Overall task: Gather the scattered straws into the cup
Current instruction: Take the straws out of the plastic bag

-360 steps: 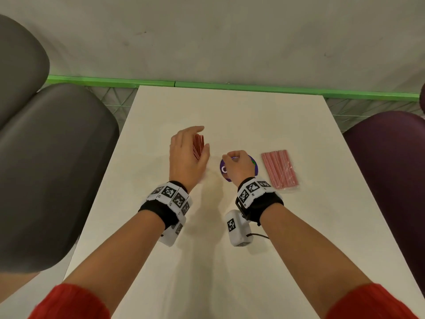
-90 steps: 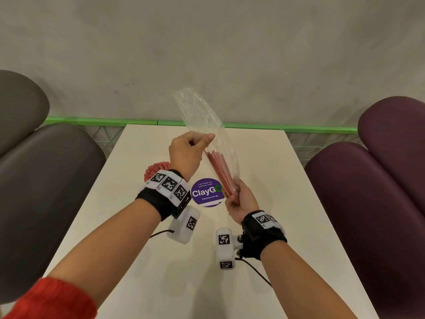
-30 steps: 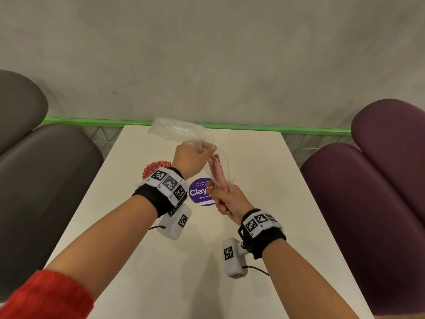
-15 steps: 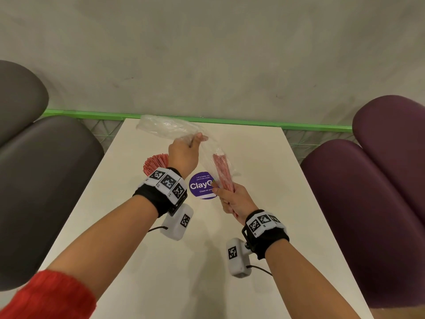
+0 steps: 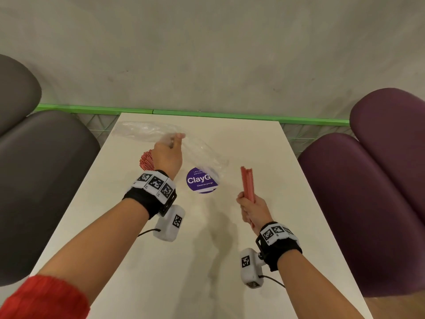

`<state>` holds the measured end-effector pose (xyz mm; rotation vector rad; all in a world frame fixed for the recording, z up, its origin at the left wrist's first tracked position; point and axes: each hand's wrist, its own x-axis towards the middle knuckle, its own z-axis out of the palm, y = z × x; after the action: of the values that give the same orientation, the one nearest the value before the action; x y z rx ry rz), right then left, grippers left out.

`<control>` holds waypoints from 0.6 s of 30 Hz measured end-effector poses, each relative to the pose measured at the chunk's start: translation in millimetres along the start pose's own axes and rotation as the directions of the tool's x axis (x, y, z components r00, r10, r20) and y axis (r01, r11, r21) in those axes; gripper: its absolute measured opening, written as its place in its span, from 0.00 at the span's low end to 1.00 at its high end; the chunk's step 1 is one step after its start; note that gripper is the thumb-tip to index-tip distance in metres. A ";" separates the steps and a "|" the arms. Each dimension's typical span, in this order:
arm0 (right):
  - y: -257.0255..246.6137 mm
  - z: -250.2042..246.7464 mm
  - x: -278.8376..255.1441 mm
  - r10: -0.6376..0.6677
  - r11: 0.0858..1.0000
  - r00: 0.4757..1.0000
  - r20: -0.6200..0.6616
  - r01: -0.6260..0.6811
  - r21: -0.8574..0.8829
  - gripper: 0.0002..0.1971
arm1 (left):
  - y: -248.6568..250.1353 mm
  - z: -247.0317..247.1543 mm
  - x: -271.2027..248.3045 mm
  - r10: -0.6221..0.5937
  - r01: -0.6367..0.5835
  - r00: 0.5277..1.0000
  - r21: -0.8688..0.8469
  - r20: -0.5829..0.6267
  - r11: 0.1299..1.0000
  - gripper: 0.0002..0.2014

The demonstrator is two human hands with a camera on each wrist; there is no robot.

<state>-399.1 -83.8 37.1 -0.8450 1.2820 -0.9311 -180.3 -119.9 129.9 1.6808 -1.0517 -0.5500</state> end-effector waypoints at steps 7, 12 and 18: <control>-5.8 7.4 4.4 -0.026 0.993 0.998 -0.057 0.019 -0.119 0.10 | -65.0 18.7 -58.2 -0.254 0.162 0.857 0.234 0.448 0.959 0.21; 3.4 31.2 4.1 -0.009 0.952 0.999 0.031 0.018 -0.307 0.10 | -106.8 28.7 -87.6 -0.447 0.297 0.741 0.353 0.501 0.887 0.34; 17.0 49.5 0.9 0.020 0.910 0.993 0.119 0.031 -0.412 0.11 | -117.3 22.6 -95.3 -0.441 0.241 0.806 0.462 0.395 0.853 0.58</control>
<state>-348.2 -77.6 26.5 -1.2170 1.3931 -0.6051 -202.4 -40.8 1.0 2.1824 -1.2776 -1.1163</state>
